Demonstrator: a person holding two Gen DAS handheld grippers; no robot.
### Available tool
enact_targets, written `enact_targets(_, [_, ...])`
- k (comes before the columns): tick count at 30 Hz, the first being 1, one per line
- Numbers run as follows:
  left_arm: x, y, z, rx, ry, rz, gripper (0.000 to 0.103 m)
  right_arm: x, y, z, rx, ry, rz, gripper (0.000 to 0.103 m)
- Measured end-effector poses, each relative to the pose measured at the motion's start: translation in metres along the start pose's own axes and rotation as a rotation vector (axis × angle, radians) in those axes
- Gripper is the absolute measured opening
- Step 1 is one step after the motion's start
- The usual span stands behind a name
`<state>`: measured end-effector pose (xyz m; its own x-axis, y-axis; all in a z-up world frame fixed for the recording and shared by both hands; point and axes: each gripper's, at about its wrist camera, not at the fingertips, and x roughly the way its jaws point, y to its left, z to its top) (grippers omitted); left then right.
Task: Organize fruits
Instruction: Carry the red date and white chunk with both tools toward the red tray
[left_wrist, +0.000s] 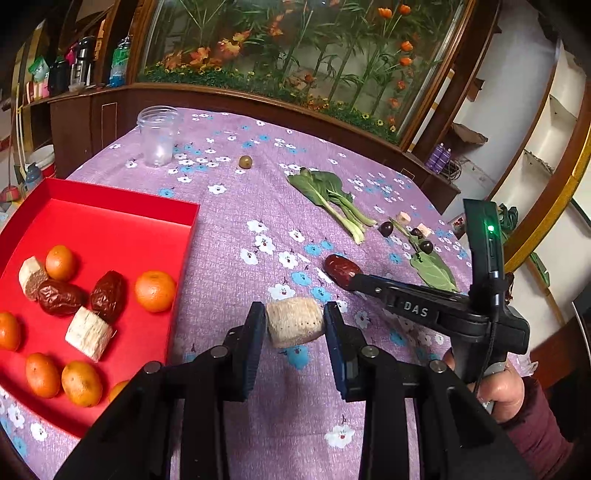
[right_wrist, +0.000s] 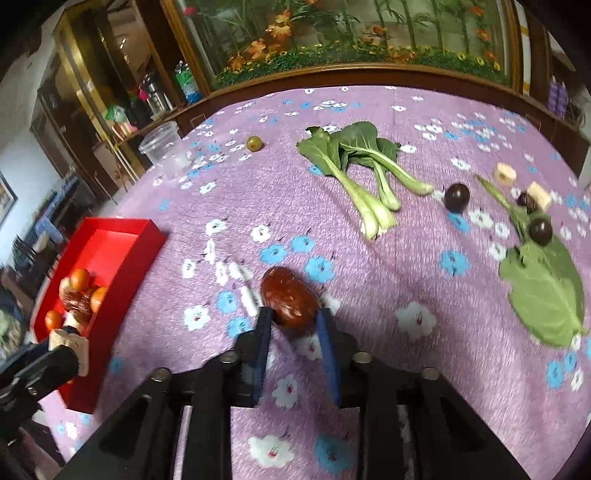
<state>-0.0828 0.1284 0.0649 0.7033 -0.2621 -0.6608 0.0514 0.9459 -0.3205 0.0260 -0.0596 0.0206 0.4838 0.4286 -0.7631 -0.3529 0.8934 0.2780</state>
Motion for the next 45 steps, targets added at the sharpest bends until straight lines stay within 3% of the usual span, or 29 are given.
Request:
enact_targets(6, [-0.009, 0.008, -0.005, -0.027, -0.008, -0.011, 0.031, -0.013, 0.006, -0.013, 0.006, -0.001, 0.01, 0.011])
enact_targets(8, [-0.013, 0.013, -0.007, -0.039, -0.015, -0.011, 0.031, -0.019, 0.01, -0.014, -0.022, -0.02, -0.027, 0.011])
enact_targets(10, [-0.015, 0.016, -0.008, -0.048, -0.018, -0.011, 0.031, -0.023, 0.015, -0.01, -0.049, -0.043, -0.056, 0.017])
enact_targets(14, [-0.015, 0.021, -0.011, -0.067, -0.016, -0.015, 0.031, -0.017, 0.027, 0.006, -0.115, -0.06, -0.103, 0.044])
enact_targets(20, [-0.013, 0.022, -0.015, -0.063, 0.004, -0.016, 0.031, 0.027, 0.028, 0.016, -0.14, 0.052, -0.135, 0.044])
enact_targets(21, [-0.013, 0.022, -0.015, -0.062, 0.004, -0.017, 0.031, 0.031, 0.025, 0.016, -0.133, 0.06, -0.138, 0.037])
enact_targets(22, [-0.013, 0.022, -0.015, -0.061, 0.004, -0.017, 0.031, 0.031, 0.022, 0.014, -0.12, 0.052, -0.139, 0.036])
enact_targets(31, [-0.017, 0.022, -0.016, -0.063, -0.008, -0.031, 0.031, 0.007, 0.01, 0.005, -0.019, 0.015, -0.083, 0.034])
enact_targets(45, [-0.051, 0.02, -0.023, -0.079, -0.058, -0.072, 0.031, -0.051, 0.031, -0.031, 0.083, -0.055, 0.046, 0.035])
